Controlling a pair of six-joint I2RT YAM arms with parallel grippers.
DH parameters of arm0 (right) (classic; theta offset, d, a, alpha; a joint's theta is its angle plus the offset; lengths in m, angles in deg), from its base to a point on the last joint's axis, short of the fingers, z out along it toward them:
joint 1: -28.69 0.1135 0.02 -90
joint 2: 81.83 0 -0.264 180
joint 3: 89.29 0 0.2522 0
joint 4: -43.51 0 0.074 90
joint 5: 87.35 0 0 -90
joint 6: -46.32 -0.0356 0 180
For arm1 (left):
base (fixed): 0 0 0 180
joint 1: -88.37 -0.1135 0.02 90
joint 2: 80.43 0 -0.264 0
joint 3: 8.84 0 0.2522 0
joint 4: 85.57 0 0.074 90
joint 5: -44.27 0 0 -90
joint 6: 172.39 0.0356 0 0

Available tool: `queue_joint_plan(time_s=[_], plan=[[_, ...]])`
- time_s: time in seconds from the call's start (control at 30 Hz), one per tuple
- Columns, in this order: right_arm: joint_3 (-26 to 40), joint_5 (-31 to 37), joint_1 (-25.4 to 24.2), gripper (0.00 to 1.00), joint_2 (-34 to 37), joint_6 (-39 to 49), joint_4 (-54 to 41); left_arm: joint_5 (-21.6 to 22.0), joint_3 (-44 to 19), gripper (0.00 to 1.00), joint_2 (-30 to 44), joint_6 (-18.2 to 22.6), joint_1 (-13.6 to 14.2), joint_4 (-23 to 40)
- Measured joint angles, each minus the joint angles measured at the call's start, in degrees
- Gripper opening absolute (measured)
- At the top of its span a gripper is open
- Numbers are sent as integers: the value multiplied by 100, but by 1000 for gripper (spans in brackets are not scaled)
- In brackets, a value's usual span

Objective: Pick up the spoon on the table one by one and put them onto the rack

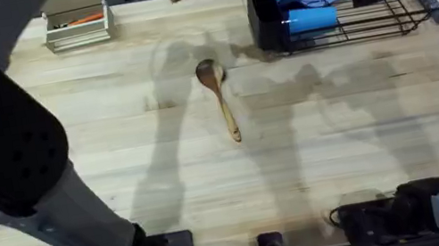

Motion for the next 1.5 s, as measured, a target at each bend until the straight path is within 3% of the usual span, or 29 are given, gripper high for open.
queue_joint_plan(time_s=[0.27,0.43,0.77,1.07,1.13,1.17,1.23,1.5], plan=[[0,0,0,994,0,0,2,-76,0,43,0,-1633,447,-1612],[0,0,0,994,0,1,4,29,0,43,0,-2349,759,-2150],[0,0,0,994,0,0,4,333,0,43,0,-2822,1280,-3031],[0,0,0,994,0,0,4,508,0,44,73,-3546,1349,-3942],[0,0,0,994,2,0,4,508,0,44,186,-3775,1350,-4149],[0,0,0,994,0,0,4,512,0,44,542,-4222,1359,-4563],[0,0,0,994,0,0,4,520,0,44,708,-4407,1374,-4762],[0,0,-2,994,0,1,4,529,2,44,1009,-4804,1468,-5098]])
